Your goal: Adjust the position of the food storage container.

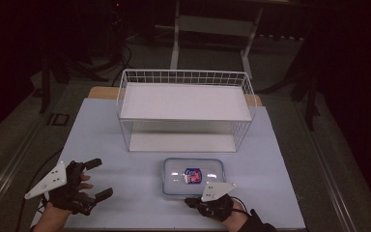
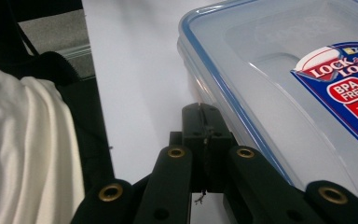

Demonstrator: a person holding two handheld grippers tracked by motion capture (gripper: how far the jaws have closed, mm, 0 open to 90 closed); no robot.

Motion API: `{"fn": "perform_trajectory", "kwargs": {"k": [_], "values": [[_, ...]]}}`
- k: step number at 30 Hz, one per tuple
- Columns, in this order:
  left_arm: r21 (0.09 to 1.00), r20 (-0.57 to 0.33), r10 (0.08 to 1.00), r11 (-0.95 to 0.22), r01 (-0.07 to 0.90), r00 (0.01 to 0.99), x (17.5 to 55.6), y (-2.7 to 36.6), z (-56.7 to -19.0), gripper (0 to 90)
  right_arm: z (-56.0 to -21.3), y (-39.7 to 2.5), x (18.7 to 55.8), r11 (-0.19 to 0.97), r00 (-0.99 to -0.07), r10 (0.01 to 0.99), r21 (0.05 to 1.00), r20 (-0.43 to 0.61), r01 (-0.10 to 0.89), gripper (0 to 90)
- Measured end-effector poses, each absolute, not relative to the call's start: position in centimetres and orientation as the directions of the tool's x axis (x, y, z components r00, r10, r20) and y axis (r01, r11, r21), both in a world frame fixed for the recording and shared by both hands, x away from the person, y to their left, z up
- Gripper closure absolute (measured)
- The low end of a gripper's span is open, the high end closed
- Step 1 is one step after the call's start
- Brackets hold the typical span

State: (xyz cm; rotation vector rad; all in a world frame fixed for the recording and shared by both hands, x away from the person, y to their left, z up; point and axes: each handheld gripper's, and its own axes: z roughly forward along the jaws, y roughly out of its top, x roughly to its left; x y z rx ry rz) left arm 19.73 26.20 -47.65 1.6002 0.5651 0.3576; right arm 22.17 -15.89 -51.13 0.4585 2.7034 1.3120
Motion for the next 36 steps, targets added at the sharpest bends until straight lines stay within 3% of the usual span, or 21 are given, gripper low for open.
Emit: {"fn": "perform_trajectory", "kwargs": {"k": [26, 36], "values": [[0.987, -0.103, 0.544, -0.045, 0.152, 0.833, 19.7, 26.1, -47.7, 0.0, -51.0, -16.9, 23.2, 0.608, -0.931, 0.363, 0.768, -0.044, 0.201, 90.0], [0.987, -0.101, 0.544, -0.053, 0.154, 0.833, 19.8, 25.9, -47.7, 0.0, -49.9, -18.8, 23.2, 0.522, -0.916, 0.401, 0.818, 0.013, 0.240, 89.9]]}}
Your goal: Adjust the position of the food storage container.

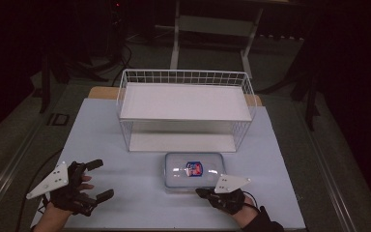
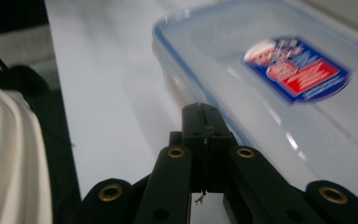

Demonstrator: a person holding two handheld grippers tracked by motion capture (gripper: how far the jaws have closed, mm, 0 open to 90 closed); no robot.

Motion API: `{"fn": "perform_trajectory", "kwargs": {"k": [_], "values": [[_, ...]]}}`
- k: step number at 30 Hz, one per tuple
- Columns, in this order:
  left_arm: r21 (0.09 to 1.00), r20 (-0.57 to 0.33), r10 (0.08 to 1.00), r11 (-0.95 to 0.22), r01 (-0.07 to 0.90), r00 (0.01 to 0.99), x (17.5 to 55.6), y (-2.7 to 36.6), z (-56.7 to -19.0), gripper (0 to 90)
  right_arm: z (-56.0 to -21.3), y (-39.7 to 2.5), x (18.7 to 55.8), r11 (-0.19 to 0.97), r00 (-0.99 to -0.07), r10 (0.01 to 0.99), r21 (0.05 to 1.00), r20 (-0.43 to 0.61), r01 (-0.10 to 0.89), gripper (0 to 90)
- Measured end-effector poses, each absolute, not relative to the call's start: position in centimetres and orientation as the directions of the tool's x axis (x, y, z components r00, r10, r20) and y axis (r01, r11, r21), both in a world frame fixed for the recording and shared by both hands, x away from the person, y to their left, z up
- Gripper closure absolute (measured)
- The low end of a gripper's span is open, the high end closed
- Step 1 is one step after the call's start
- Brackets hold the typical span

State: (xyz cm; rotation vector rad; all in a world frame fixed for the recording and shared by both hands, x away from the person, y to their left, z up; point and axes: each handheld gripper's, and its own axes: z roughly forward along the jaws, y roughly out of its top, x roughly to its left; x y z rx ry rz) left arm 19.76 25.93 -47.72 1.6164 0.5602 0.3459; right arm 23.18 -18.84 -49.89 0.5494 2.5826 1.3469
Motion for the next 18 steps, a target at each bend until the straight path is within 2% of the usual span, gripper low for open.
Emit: {"fn": "perform_trajectory", "kwargs": {"k": [3, 6, 10, 12, 14, 16, 18], "values": [[0.986, -0.101, 0.541, -0.058, 0.156, 0.835, 19.8, 25.8, -47.7, 0.0, -49.2, -19.0, 22.8, 0.496, -0.916, 0.401, 0.838, 0.009, 0.226, 85.9], [0.985, -0.087, 0.550, -0.078, 0.155, 0.831, 19.8, 25.5, -47.6, 0.0, -48.8, -19.2, 22.7, 0.466, -0.922, 0.387, 0.861, 0.011, 0.206, 75.3], [0.984, -0.118, 0.533, -0.048, 0.170, 0.838, 19.8, 24.8, -47.1, 0.0, -47.9, -19.4, 22.5, 0.424, -0.916, 0.402, 0.885, 0.005, 0.191, 56.0], [0.982, -0.152, 0.514, -0.018, 0.188, 0.844, 19.9, 24.3, -46.8, 0.0, -47.5, -19.6, 22.6, 0.399, -0.907, 0.420, 0.895, 0.016, 0.200, 42.3], [0.981, -0.155, 0.506, -0.022, 0.192, 0.848, 20.0, 23.7, -46.6, 0.0, -47.2, -20.0, 22.7, 0.372, -0.904, 0.425, 0.904, 0.035, 0.210, 22.5], [0.979, -0.135, 0.511, -0.062, 0.193, 0.849, 20.4, 22.6, -46.4, 1.8, -46.8, -20.5, 22.7, 0.348, -0.893, 0.448, 0.913, 0.036, 0.212, 13.6], [0.977, -0.129, 0.504, -0.085, 0.197, 0.854, 20.6, 21.9, -46.0, 2.2, -46.5, -20.8, 22.8, 0.342, -0.888, 0.459, 0.915, 0.036, 0.214, 12.1]]}}
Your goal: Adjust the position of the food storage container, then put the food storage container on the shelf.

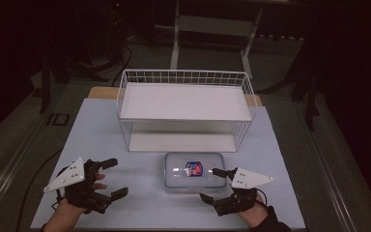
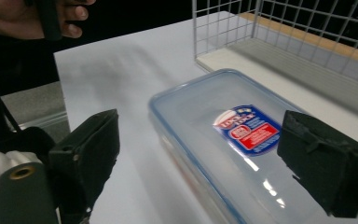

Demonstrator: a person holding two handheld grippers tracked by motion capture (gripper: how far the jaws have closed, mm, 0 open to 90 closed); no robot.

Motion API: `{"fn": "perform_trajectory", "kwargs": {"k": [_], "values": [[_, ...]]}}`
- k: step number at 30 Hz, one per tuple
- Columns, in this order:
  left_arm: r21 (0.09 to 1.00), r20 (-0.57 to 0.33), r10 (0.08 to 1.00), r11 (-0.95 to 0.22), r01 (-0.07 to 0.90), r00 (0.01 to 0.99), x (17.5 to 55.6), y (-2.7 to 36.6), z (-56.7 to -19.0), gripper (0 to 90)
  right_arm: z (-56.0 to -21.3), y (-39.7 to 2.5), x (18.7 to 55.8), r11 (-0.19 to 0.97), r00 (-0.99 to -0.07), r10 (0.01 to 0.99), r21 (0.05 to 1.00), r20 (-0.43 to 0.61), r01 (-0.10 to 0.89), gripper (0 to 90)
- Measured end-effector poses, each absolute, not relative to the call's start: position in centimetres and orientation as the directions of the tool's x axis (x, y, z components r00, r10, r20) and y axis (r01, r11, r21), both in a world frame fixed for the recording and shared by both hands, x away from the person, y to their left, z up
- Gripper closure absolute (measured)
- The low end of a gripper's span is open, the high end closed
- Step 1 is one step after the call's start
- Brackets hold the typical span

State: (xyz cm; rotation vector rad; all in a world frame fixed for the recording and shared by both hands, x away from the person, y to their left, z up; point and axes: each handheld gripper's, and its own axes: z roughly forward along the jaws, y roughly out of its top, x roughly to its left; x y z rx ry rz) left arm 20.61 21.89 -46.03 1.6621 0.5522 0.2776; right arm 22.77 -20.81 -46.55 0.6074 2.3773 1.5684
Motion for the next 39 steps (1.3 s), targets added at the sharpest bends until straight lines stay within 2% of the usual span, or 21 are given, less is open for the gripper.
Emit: {"fn": "perform_trajectory", "kwargs": {"k": [6, 11, 15, 18, 23, 25, 31, 39], "values": [[0.969, -0.145, 0.478, -0.108, 0.222, 0.866, 21.4, 20.1, -43.8, 0.9, -45.2, -22.3, 22.8, 0.295, -0.836, 0.549, 0.935, 0.003, 0.198, 13.4], [0.965, -0.146, 0.488, -0.121, 0.233, 0.860, 21.9, 19.2, -42.7, 0.2, -44.3, -23.2, 22.8, 0.275, -0.822, 0.570, 0.942, 0.001, 0.192, 14.6], [0.954, -0.180, 0.479, -0.127, 0.271, 0.859, 22.8, 18.1, -42.1, 0.2, -43.7, -23.9, 22.8, 0.248, -0.809, 0.588, 0.952, 0.000, 0.180, 17.2], [0.946, -0.214, 0.465, -0.122, 0.302, 0.859, 23.4, 17.4, -41.8, 0.2, -43.4, -24.4, 23.3, 0.244, -0.806, 0.589, 0.938, 0.059, 0.247, 17.1], [0.930, -0.250, 0.432, -0.143, 0.339, 0.867, 24.8, 15.5, -41.4, 0.2, -43.6, -25.1, 23.8, 0.238, -0.761, 0.646, 0.931, 0.061, 0.277, 11.5], [0.922, -0.267, 0.428, -0.149, 0.359, 0.863, 25.4, 14.9, -41.4, 0.2, -43.6, -25.3, 23.8, 0.243, -0.735, 0.677, 0.932, 0.037, 0.270, 10.6], [0.883, -0.344, 0.444, -0.146, 0.446, 0.827, 27.3, 13.7, -42.4, 0.0, -43.7, -25.9, 24.2, 0.227, -0.735, 0.676, 0.938, 0.041, 0.262, 10.6], [0.805, -0.412, 0.514, -0.182, 0.564, 0.753, 29.4, 12.5, -45.2, 0.0, -44.2, -26.3, 24.5, 0.213, -0.739, 0.671, 0.939, 0.059, 0.268, 12.3]]}}
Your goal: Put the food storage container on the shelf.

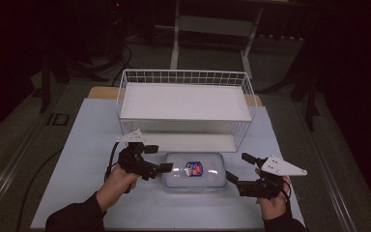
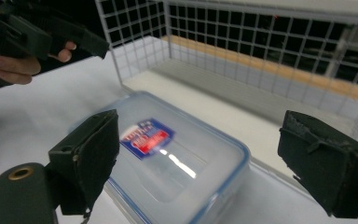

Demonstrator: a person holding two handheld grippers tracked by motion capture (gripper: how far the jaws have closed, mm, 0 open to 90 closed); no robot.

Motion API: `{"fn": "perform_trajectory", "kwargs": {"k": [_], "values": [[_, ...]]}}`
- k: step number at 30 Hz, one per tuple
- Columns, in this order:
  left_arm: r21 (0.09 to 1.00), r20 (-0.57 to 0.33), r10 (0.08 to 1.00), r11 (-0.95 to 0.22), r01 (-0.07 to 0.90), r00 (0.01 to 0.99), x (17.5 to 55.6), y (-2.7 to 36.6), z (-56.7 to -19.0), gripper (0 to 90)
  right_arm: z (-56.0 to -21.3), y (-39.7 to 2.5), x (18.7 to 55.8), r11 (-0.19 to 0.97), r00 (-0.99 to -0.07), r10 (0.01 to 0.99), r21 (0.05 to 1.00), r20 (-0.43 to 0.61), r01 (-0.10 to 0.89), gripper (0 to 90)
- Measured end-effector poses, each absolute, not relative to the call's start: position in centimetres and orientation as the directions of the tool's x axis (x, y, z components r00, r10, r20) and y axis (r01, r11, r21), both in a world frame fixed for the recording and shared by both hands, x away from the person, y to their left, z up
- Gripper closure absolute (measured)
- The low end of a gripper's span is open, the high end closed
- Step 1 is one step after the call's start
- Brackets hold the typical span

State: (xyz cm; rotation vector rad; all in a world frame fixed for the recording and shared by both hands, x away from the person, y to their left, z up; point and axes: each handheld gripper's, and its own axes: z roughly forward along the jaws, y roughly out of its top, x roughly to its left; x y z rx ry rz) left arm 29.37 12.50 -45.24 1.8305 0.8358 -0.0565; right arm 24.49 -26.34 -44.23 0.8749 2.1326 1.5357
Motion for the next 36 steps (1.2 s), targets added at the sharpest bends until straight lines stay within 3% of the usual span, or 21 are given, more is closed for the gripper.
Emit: {"fn": "perform_trajectory", "kwargs": {"k": [7, 18, 26, 27, 36], "values": [[0.706, -0.474, 0.563, -0.216, 0.674, 0.677, 30.7, 12.2, -48.1, 0.0, -45.2, -26.6, 24.7, 0.217, -0.718, 0.693, 0.928, 0.072, 0.303, 11.1], [0.511, -0.690, 0.535, -0.116, 0.851, 0.487, 32.2, 12.8, -51.2, 3.9, -45.9, -26.7, 25.0, 0.230, -0.705, 0.707, 0.924, 0.058, 0.307, 10.9], [0.436, -0.776, 0.473, -0.077, 0.897, 0.417, 32.3, 13.5, -52.2, 16.4, -46.4, -26.3, 25.5, 0.219, -0.693, 0.709, 0.896, 0.127, 0.387, 10.5], [0.431, -0.777, 0.473, -0.082, 0.899, 0.416, 32.3, 13.5, -52.3, 23.6, -46.5, -26.2, 25.8, 0.206, -0.681, 0.715, 0.883, 0.160, 0.423, 10.4], [0.389, -0.797, 0.464, -0.092, 0.916, 0.385, 32.2, 13.3, -53.1, 42.4, -46.8, -25.4, 25.8, 0.228, -0.699, 0.697, 0.874, 0.161, 0.429, 10.4]]}}
